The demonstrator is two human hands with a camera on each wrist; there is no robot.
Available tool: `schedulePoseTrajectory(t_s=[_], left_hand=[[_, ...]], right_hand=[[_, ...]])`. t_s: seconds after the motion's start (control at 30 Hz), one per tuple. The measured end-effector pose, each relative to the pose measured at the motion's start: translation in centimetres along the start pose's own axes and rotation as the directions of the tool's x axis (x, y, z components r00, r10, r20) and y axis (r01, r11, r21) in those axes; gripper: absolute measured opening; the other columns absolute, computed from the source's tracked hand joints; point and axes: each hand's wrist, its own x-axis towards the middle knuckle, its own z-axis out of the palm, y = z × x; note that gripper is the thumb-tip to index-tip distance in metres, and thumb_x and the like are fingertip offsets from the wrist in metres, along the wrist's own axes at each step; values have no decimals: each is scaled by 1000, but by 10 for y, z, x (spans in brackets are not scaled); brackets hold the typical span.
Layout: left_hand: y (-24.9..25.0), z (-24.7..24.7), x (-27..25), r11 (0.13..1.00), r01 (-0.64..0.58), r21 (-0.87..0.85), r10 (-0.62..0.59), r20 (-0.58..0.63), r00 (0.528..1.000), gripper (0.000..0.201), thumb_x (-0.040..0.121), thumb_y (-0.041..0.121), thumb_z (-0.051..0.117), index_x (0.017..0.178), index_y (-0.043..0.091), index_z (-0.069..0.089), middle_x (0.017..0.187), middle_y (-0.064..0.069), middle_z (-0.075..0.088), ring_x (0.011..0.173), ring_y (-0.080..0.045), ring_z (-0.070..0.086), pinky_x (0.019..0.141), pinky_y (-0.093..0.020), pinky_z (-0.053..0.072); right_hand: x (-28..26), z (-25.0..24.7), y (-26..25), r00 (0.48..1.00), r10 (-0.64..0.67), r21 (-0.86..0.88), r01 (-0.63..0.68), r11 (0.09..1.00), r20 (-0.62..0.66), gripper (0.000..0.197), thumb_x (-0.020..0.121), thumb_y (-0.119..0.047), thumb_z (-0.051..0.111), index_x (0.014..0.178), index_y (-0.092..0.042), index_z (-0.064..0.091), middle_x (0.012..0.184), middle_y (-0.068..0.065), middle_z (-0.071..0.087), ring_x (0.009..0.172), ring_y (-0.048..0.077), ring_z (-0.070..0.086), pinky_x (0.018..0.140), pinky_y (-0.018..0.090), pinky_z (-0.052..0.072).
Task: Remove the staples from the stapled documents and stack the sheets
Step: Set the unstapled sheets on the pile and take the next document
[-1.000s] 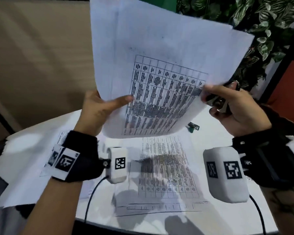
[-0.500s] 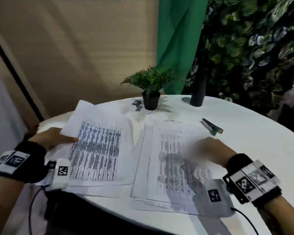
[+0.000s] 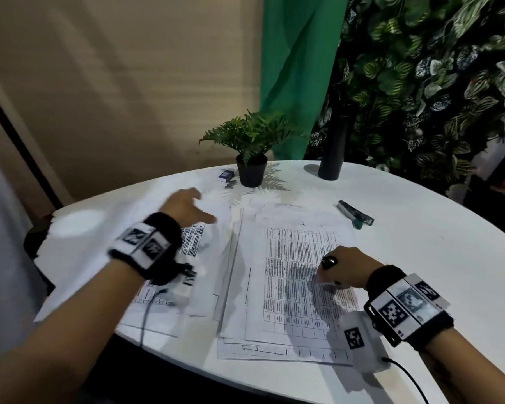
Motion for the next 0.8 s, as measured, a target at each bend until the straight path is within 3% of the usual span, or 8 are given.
schedulePoseTrajectory(t_s=[0.13,0.27,0.4,0.53,0.6,0.67,0.73,0.8], left_hand=[[62,68,3,990,-58,126,16,312,950,68,79,36,74,131,2,46,138,-12,48,126,-26,46,93,-26,38],[83,93,6,989,0,149,-56,375,925,60,77,29,77,122,-3,53,125,-15,58,115,-27,55,77,-27,42],[78,102,11,994,71,81,-97,404,910,80,69,32,83,128,-8,47,131,-22,55,116,-34,56,91,-37,48],[83,105,10,992,91,-85,-45,438,898,71,84,18,71,138,-11,34,145,-21,40,120,-33,52,45,-12,40],[87,107,10,987,104,-126,-43,417,908,57,89,22,65,129,-13,45,120,-20,60,93,-26,57,54,-19,35],[89,108,8,985,110,-132,-52,379,924,39,90,27,62,95,-12,60,72,-13,52,62,-21,46,53,-26,33],[86,111,10,988,116,-105,-70,365,928,43,91,28,61,60,4,45,54,-7,41,50,-18,36,47,-25,29],[82,110,11,972,144,-188,-72,342,937,49,90,23,63,52,9,36,34,-1,39,44,-18,34,45,-26,26]], right_hand=[[-1,1,-2,1000,15,-16,-16,1000,-11,21,85,-21,65,70,-11,54,68,0,55,62,12,52,50,16,36],[-1,2,3,1000,16,15,-16,1000,-9,14,87,-20,63,81,-8,59,68,-1,54,59,8,49,49,14,35],[-2,2,11,1000,5,51,-5,999,-2,25,87,-23,64,98,-1,66,82,6,59,63,8,50,53,15,37],[-4,-4,21,999,15,94,-12,995,-33,25,86,-20,65,99,1,66,86,8,61,65,12,54,53,16,40],[-6,-7,26,999,18,92,-14,996,-34,22,85,-20,66,95,0,66,86,9,61,70,16,55,57,18,42],[-7,-8,29,999,17,104,-13,995,-31,22,86,-20,66,94,1,67,84,9,61,73,18,56,61,21,43],[-7,-7,30,999,14,119,-10,993,-32,17,86,-20,66,89,-3,65,83,8,61,72,18,56,58,19,42],[-6,-6,29,1000,10,111,-7,994,-29,15,86,-21,66,87,-7,60,83,7,59,72,17,56,57,19,41]])
